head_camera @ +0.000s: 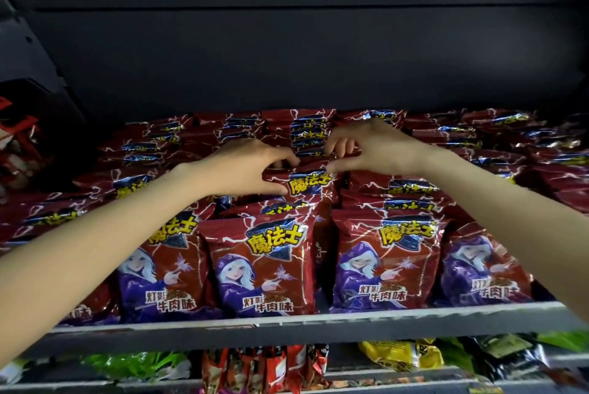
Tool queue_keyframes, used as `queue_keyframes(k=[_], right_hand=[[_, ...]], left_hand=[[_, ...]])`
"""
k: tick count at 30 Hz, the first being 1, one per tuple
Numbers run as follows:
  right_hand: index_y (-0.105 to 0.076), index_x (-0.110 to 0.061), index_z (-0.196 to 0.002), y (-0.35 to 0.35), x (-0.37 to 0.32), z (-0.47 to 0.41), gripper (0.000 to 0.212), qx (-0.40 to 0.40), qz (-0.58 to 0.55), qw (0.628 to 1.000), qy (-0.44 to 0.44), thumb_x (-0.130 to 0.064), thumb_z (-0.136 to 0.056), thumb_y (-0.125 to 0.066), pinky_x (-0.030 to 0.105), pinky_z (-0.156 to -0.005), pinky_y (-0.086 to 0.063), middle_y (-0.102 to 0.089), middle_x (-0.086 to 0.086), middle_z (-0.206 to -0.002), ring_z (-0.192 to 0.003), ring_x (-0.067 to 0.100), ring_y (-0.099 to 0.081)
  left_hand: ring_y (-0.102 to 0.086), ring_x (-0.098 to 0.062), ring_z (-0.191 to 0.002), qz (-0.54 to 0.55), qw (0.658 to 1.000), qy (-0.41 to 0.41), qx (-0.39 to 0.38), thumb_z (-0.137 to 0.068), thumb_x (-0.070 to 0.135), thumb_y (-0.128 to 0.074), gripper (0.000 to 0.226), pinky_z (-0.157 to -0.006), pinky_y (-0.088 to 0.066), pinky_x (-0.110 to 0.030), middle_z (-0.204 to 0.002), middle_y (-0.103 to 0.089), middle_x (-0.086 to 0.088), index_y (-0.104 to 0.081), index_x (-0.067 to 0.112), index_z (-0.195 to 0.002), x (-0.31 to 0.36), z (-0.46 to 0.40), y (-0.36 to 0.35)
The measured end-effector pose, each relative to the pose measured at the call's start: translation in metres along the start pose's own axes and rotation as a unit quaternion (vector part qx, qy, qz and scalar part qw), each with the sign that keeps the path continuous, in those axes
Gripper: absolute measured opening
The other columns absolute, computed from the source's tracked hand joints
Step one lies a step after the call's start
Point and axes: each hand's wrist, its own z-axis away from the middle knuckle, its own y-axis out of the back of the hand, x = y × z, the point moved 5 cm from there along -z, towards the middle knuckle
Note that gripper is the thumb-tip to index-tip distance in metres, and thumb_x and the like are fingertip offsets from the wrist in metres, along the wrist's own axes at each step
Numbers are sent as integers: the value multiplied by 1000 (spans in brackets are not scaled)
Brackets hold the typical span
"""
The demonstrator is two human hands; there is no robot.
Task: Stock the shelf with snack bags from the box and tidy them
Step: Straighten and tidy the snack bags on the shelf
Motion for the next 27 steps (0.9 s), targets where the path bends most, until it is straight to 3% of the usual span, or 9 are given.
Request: queue_keyframes(k=[2,7,10,13,15,18,20,22,27], right_hand=[[-65,-23,-102,20,10,17,25,52,-50,997,-1,-39,-82,-67,5,-70,-42,-64,-10,-90,-84,0,-59],[-67,-26,-96,52,52,68,11,67,-3,997,-34,-30,-86,-65,3,-70,-42,-66,-12,-89,-82,-1,-61],[-69,-26,-97,44,71,82,20,-11,76,996,-54,-40,-88,-59,8,-75,-44,-67,-14,-95,-88,1,-61],[-64,-31,-109,34,81,88,35,-99,138,984,-52,-54,-86,-51,26,-87,-47,-61,-18,-104,-97,2,-56],[-59,-30,-117,33,84,89,40,-139,129,980,-52,-55,-86,-51,28,-92,-45,-56,-17,-111,-104,3,-53],[-57,-31,-109,34,83,83,30,-165,97,981,-26,-50,-87,-55,27,-91,-44,-55,-15,-112,-104,4,-51],[-54,-30,-102,32,81,77,23,-162,101,982,-9,-47,-88,-57,21,-80,-42,-53,-15,-104,-93,4,-50],[-54,-24,-99,30,79,69,24,-136,131,982,7,-46,-89,-57,16,-68,-36,-51,-14,-96,-82,2,-46],[-54,-27,-89,34,78,61,18,-57,176,981,66,-44,-88,-60,29,-75,-43,-58,-11,-93,-86,7,-51]], left_hand=[[-50,1,-79,28,999,3,-18,-82,49,-64,50,-70,-43,-23,-106,-52,16,-45,39,-127,1,-1,1],[-51,-1,-93,81,993,-48,65,-85,41,-61,30,-85,-47,-28,-104,-54,19,-58,34,-114,20,-18,21],[-51,0,-99,86,990,-91,59,-89,39,-57,27,-88,-44,-24,-111,-56,17,-59,32,-115,50,-39,24],[-50,-4,-104,76,991,-107,15,-90,42,-53,32,-91,-42,-25,-117,-56,12,-57,30,-120,73,-56,17],[-49,-6,-105,65,992,-100,-32,-89,47,-53,37,-91,-41,-26,-116,-55,12,-55,31,-122,81,-62,10],[-45,-3,-93,33,995,-82,-56,-85,46,-60,37,-82,-39,-25,-103,-52,11,-55,31,-119,86,-67,2],[-39,3,-81,15,996,-72,-50,-84,42,-64,34,-73,-34,-23,-97,-47,10,-56,28,-114,87,-70,-1],[-41,-2,-81,-3,997,-68,-38,-82,41,-67,32,-72,-33,-24,-95,-46,7,-58,26,-108,86,-69,-2],[-46,-13,-94,-40,999,-32,-13,-80,51,-64,39,-81,-41,-28,-102,-51,2,-60,29,-113,82,-67,-8]])
